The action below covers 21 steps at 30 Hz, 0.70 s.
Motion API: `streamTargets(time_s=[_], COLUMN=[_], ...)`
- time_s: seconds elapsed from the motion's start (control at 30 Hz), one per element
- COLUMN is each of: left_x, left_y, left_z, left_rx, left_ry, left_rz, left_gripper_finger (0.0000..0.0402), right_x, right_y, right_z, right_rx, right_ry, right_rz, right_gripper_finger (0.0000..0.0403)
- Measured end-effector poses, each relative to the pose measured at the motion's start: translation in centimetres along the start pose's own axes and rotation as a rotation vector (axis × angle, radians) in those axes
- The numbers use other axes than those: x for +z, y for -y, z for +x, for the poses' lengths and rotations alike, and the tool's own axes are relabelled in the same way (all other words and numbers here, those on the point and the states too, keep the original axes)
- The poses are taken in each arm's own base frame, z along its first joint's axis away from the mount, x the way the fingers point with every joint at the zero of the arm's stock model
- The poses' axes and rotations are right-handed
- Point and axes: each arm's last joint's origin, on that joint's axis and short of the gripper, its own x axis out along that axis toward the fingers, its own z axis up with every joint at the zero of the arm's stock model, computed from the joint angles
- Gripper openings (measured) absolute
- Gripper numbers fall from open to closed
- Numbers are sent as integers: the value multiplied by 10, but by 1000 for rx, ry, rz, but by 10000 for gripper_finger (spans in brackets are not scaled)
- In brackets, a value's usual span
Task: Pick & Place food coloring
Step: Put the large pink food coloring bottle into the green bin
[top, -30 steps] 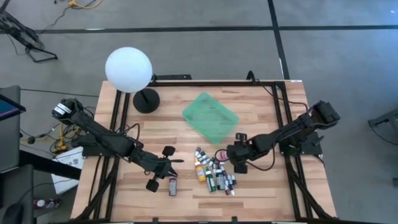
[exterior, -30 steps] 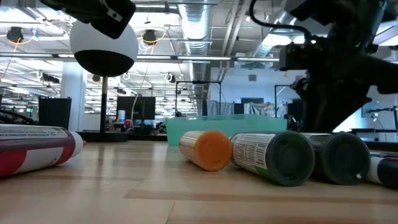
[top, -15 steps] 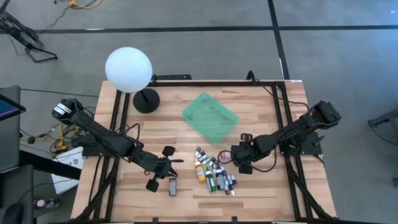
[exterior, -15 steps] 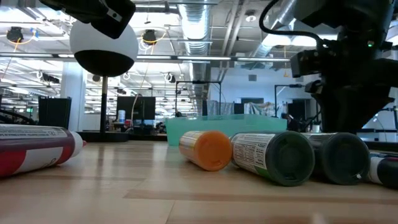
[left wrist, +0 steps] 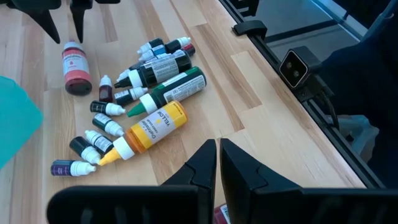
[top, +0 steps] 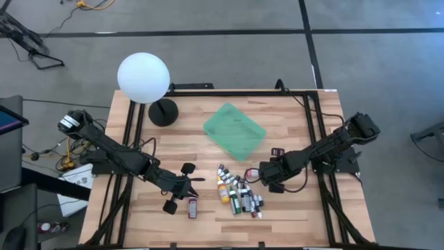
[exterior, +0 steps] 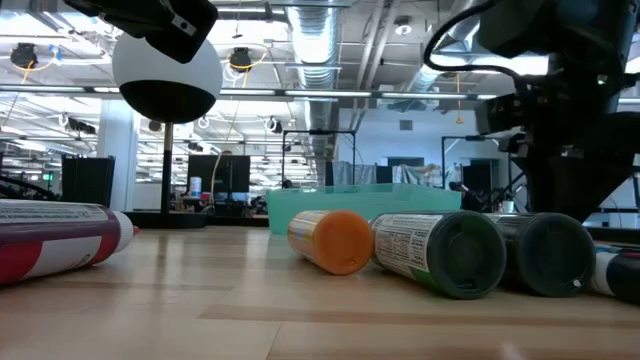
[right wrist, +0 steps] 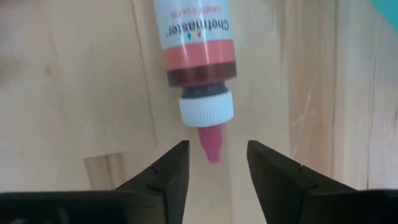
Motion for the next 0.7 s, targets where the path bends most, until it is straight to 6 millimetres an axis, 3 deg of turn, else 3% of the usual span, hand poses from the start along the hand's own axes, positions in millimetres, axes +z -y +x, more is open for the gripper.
streamTargets(time_s=[0.47, 0.7], left_x=[0, 0], left_y=[0, 0], left_z=[0, 0], left_rx=[1, 3], left_ry=[1, 2], left_rz=[4, 8], left_gripper_finger=[16, 16], right_x=[-6, -6], right_y=[0, 1], right_z=[11, 11], right_rx=[7, -12], right_ry=[16, 20], right_rz=[29, 29], right_gripper_finger=[125, 89])
